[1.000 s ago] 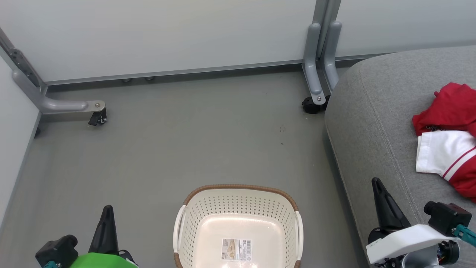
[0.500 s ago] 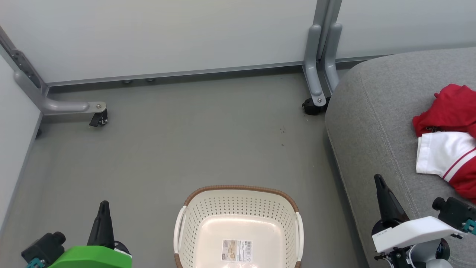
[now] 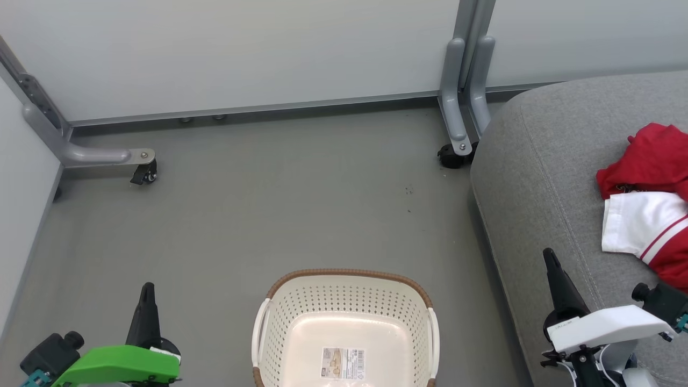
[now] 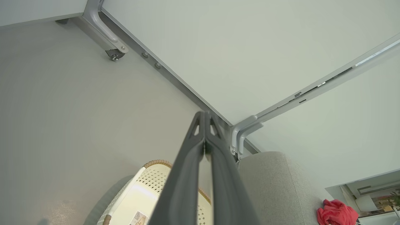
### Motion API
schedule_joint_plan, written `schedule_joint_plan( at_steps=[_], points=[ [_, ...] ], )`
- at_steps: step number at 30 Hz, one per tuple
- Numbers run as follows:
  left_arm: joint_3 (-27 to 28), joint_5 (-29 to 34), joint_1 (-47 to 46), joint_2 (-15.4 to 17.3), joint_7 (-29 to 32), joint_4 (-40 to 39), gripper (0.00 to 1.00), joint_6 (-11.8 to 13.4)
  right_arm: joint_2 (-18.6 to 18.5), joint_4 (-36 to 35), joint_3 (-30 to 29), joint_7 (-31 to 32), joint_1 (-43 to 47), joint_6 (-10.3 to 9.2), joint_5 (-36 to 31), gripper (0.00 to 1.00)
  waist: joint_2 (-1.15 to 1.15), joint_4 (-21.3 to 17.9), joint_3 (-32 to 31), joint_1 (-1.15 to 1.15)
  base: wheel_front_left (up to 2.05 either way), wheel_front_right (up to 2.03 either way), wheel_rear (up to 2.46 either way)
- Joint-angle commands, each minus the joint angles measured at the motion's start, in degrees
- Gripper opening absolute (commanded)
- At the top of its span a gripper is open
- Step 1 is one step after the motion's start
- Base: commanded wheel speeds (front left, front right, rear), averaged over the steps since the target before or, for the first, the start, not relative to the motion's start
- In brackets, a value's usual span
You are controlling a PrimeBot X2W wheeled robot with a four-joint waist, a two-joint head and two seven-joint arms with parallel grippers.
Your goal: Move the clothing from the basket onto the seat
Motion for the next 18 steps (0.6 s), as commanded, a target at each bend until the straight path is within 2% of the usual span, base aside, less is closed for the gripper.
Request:
schedule_joint_plan(
  at_steps=[1, 18],
  points=[
    [0.6, -1.6, -1.6, 0.0, 0.4, -0.5, 0.00, -0.4, -0.4, -0.2, -0.3, 0.2, -1.5, 0.02, 1.9, 0.00, 0.00, 0.0, 0.0, 0.00, 0.00, 0.00, 0.00],
    [1.7, -12.3, -3.2, -0.5, 3.1, -0.1, 0.00, -0.9, -0.6, 2.4, -1.2, 1.7, -3.4, 0.02, 13.3, 0.00, 0.00, 0.2, -0.4, 0.00, 0.00, 0.00, 0.00]
  ],
)
